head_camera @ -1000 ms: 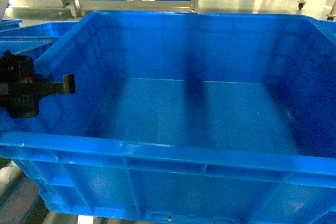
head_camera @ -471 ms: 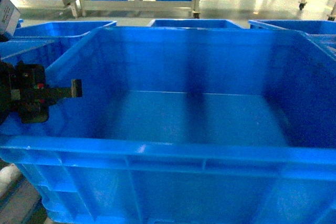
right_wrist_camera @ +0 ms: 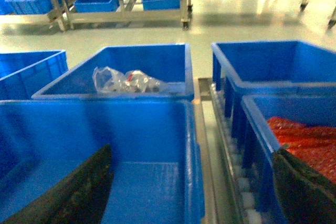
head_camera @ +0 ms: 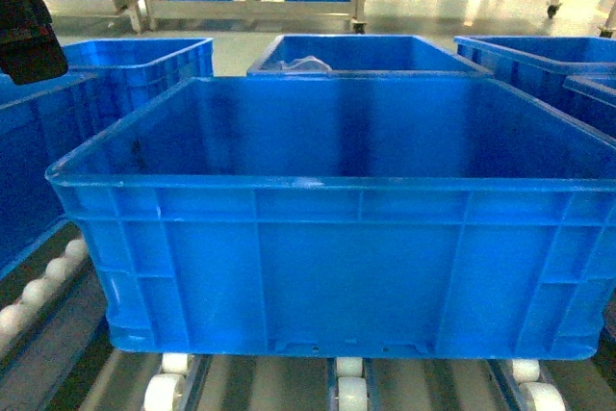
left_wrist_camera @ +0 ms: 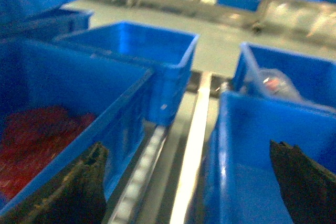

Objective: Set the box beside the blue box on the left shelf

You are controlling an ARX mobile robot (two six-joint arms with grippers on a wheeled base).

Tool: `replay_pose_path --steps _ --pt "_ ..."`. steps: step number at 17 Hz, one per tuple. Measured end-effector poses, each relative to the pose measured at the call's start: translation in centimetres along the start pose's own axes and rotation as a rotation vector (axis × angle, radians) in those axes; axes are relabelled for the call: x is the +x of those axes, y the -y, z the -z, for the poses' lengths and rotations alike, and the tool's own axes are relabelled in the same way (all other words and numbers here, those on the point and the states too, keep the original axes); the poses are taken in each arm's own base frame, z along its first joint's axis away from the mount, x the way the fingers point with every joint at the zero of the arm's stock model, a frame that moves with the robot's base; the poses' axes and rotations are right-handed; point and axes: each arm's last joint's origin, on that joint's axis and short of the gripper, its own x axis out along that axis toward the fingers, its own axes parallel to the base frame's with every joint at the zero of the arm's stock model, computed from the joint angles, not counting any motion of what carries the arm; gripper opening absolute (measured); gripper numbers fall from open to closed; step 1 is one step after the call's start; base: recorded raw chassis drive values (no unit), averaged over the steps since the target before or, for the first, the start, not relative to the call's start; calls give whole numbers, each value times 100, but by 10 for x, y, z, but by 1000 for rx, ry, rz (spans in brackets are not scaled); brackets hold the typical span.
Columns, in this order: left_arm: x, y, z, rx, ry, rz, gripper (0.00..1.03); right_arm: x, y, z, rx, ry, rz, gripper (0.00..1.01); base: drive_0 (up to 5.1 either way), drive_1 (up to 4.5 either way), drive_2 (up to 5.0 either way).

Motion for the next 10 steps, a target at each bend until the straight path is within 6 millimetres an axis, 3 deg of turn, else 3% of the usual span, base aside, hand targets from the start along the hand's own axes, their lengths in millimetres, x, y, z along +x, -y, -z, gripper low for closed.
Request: replay_pose_path --steps 2,5,7,10 --pt "-18 -19 10 82 59 182 71 -25 6 21 -61 105 16 68 0 0 0" --pt "-46 -39 22 126 61 205 32 -55 21 36 -79 120 33 29 0 0 0" --pt "-61 -50 28 127 57 204 7 -71 21 49 -85 108 26 4 0 0 0" --pt "-79 -66 33 128 54 222 3 -92 21 60 -88 110 26 1 0 0 0"
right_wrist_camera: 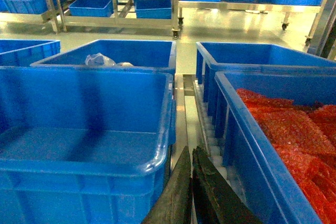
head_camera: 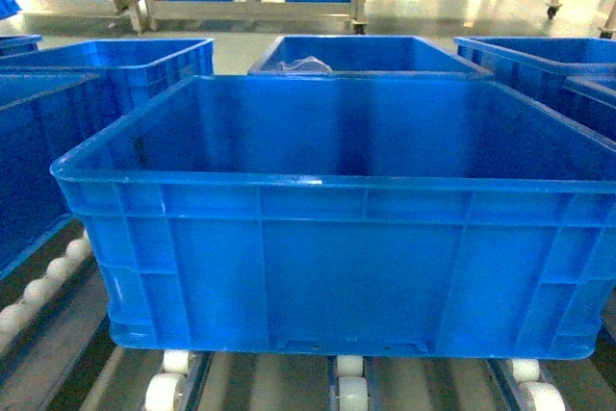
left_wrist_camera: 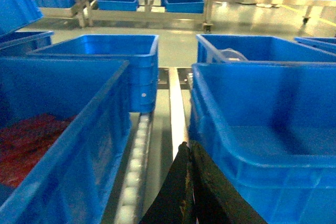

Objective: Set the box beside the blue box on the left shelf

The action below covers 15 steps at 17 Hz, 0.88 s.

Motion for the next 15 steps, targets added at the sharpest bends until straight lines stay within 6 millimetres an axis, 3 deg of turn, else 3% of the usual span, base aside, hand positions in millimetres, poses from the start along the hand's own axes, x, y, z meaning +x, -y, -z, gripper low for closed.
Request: replay_pose_path --steps 2,4,8,15 --pt "-12 -5 3 0 2 -24 3 -11 0 5 0 -4 0 1 0 0 0" --pt "-23 -5 18 -1 -28 -13 3 -23 0 9 0 -4 0 1 0 0 0" --pt "-34 -4 10 0 15 -13 3 -33 0 20 -1 -19 0 1 0 0 0" --pt "-50 -4 6 0 27 -13 3 -50 0 12 -1 26 0 1 0 0 0"
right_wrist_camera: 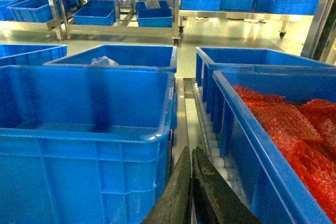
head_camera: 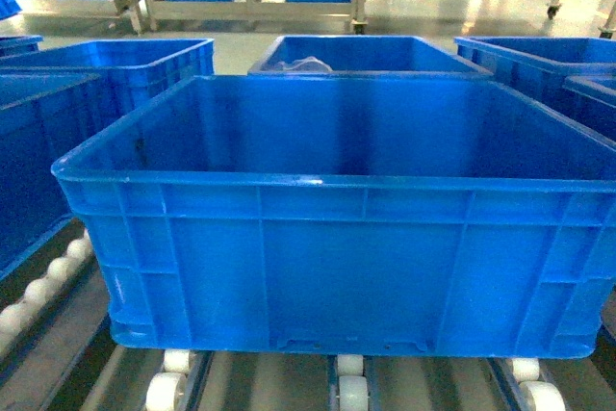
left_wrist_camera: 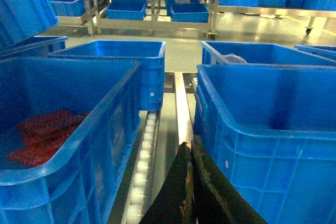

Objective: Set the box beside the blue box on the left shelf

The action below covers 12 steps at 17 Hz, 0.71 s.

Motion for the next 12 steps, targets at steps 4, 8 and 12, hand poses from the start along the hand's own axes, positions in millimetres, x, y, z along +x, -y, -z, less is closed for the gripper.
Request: replay_pose_path --steps 4,8,12 --pt "-6 0 0 0 1 0 3 -6 0 0 0 -2 0 1 0 0 0" --pt "-11 0 -1 0 5 0 3 -11 0 0 0 -1 0 1 0 0 0" --pt "-15 0 0 0 4 0 3 -14 0 0 0 -3 0 1 0 0 0"
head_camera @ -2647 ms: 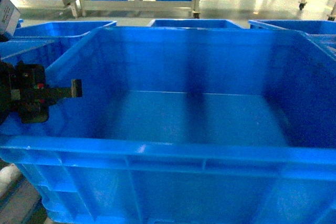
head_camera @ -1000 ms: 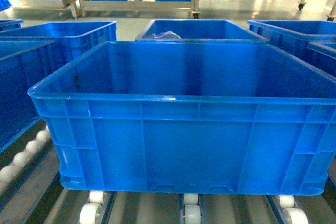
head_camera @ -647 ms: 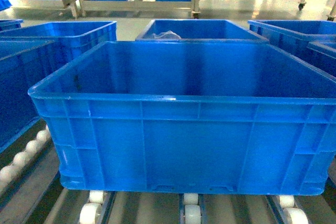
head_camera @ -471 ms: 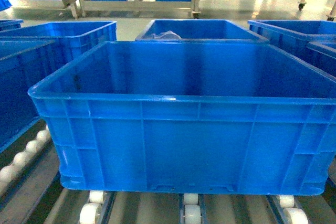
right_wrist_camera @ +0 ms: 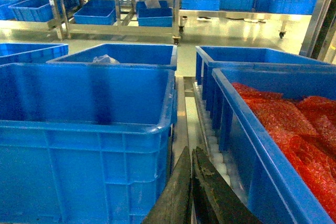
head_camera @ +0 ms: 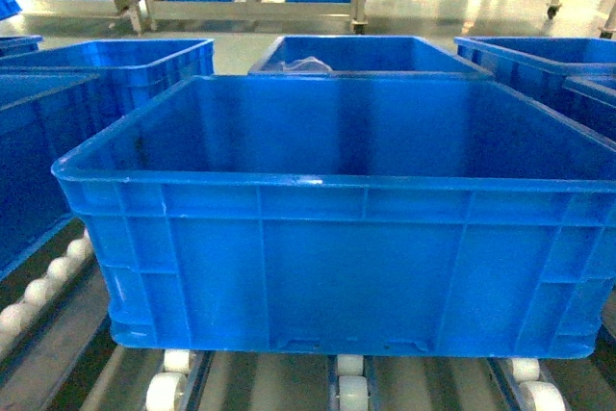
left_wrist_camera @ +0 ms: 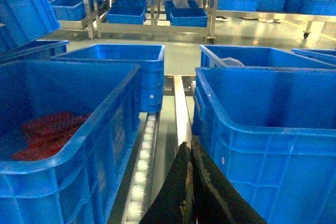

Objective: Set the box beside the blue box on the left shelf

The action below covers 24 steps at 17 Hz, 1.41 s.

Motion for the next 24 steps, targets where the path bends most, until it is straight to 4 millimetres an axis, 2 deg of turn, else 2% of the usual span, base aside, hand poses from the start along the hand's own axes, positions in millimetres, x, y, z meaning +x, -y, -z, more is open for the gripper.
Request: replay_pose_path --steps 3,5,7,8,9,11,16,17,18,24 --pt "-7 0 4 0 -39 -1 3 -7 0 6 0 -48 -1 1 0 0 0" --pt "-12 0 2 1 2 2 3 -12 0 2 0 5 0 1 0 0 0" --pt "-12 0 4 3 -23 -4 3 -12 0 4 0 -18 0 1 0 0 0" --pt "-12 0 3 3 -14 0 3 -12 0 3 -1 -5 0 4 0 0 0" --pt "-12 0 4 2 -15 -2 3 -12 0 3 0 -12 0 12 0 0 0" --pt "-12 0 4 2 -18 0 21 -12 0 3 0 -10 0 30 0 0 0" --pt "-12 0 4 2 -18 -1 88 -12 0 3 0 -11 0 98 0 0 0" --pt "-12 0 4 4 -18 -1 100 -12 0 3 0 -11 0 98 0 0 0" --pt "-12 0 4 3 -18 -1 97 -12 0 3 0 -11 0 98 0 0 0" --pt "-12 0 4 3 -18 -1 98 -12 0 3 0 -11 0 98 0 0 0"
